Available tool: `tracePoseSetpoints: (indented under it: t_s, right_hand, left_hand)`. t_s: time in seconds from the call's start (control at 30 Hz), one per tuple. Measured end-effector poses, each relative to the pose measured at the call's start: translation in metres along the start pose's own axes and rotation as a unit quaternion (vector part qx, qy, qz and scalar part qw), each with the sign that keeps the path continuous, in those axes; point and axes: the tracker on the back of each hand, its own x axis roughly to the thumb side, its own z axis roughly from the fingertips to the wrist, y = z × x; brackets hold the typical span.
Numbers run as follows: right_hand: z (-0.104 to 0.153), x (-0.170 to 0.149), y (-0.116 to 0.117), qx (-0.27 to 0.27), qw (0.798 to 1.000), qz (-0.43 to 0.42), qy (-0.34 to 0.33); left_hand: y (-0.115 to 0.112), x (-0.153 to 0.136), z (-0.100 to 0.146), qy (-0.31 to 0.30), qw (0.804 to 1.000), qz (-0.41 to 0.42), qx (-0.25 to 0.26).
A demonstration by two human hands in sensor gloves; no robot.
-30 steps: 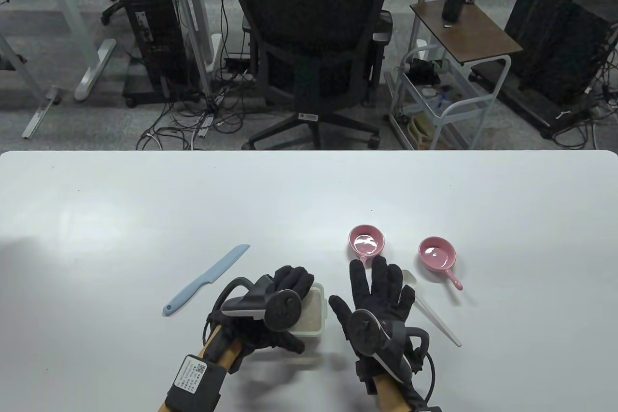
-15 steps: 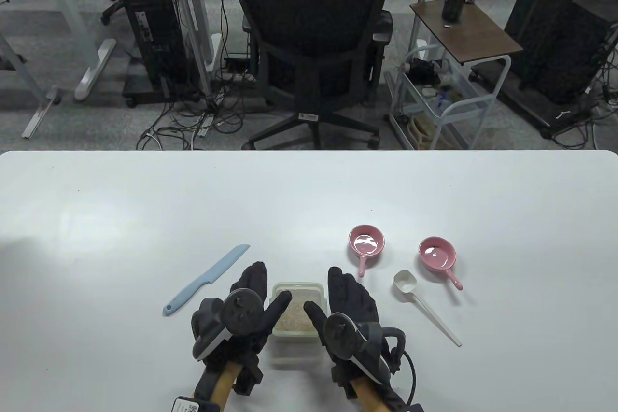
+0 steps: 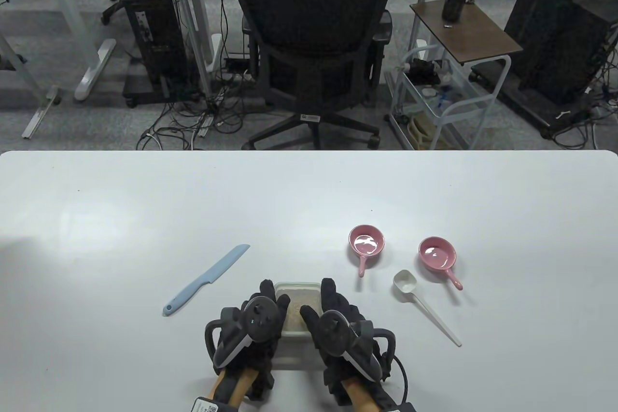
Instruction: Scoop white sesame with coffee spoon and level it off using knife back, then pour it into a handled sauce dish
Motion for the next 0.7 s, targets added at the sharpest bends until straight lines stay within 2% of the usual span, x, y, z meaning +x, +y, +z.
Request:
tracePoseSetpoints:
  t_s: [0.13, 0.3, 0.5, 0.7]
  right_hand:
    - [-0.001, 0.002, 0.000, -0.001, 1.000, -0.021, 0.002]
    - [-0.004, 0.003, -0.004, 0.016, 0.998, -0.044, 0.034]
    - [-0.007, 0.003, -0.005, 0.012, 0.996, -0.063, 0.060]
    - [-0.012, -0.002, -0.002, 0.059, 0.990, -0.104, 0.075]
  left_hand:
    - [0.001, -0.002, -0.003, 0.007, 1.000, 0.004, -0.019]
    - [0.001, -0.008, -0.009, 0.000, 0.998, 0.021, -0.055]
    - [0.001, -0.009, -0.013, 0.023, 0.994, 0.016, -0.104]
    - [-0.001, -0.015, -0.011, 0.054, 0.990, 0.071, -0.109]
